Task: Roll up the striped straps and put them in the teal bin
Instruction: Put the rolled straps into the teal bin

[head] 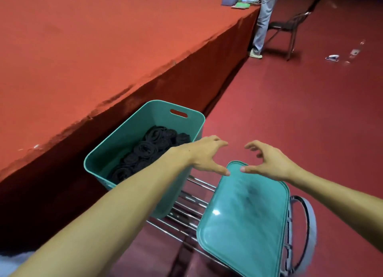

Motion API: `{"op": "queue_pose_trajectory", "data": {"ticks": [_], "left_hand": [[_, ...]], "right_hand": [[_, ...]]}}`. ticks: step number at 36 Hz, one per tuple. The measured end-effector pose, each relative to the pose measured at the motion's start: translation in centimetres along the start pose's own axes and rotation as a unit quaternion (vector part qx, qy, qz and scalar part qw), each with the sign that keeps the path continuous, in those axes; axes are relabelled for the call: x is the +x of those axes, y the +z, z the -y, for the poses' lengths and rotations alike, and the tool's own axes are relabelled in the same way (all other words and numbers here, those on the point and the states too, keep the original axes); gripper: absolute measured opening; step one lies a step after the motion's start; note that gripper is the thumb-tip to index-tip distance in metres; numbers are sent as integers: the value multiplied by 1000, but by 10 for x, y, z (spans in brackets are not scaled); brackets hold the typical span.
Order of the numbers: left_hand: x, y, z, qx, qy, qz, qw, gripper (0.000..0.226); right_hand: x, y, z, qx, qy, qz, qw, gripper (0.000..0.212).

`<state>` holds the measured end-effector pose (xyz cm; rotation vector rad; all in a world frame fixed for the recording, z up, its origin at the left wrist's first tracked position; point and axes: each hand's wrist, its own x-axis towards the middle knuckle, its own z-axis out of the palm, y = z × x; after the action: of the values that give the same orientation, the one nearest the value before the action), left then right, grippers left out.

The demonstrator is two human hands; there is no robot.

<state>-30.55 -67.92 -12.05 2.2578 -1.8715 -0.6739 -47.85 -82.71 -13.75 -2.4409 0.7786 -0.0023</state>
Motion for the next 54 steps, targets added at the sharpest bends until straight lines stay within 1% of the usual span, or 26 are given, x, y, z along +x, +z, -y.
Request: {"op": "queue_pose_trajectory", "data": {"ticks": [4,7,10,14,19,24,29,32,35,41,45,49,54], "left_hand": [[23,42,-2,-18,-34,64,997,100],[28,72,5,-40,-61,95,993,94],[32,98,18,-58,-84,115,988,94],[38,114,27,-63,-107,136,983,95],[45,128,27,-90,-101,135,982,89],[46,143,17,-107,-92,160,977,88],[44,154,17,-129,-91,159,974,90],[42,154,19,-150,-92,146,974,88],[41,153,22,-148,-98,144,973,88],[40,147,35,-132,-146,133,971,92],[37,146,43,-135,-162,116,971,94],[36,140,42,-148,-182,97,967,93],[43,131,36,-187,-217,69,956,94]], "right_hand": [[-18,24,-46,10,98,32,995,83],[-29,44,-69,18,137,57,989,91],[-36,59,-83,28,159,74,984,97],[-40,72,-90,22,176,75,981,105],[-46,83,-101,23,210,51,976,111],[-48,91,-113,40,257,56,964,118],[-50,101,-113,84,265,73,958,118],[-53,110,-113,87,249,69,962,121],[-52,114,-109,91,233,77,965,120],[-40,118,-95,108,216,81,967,118],[-33,120,-87,125,206,84,967,118],[-30,119,-81,133,195,81,968,119],[-29,107,-73,164,185,60,967,114]]}}
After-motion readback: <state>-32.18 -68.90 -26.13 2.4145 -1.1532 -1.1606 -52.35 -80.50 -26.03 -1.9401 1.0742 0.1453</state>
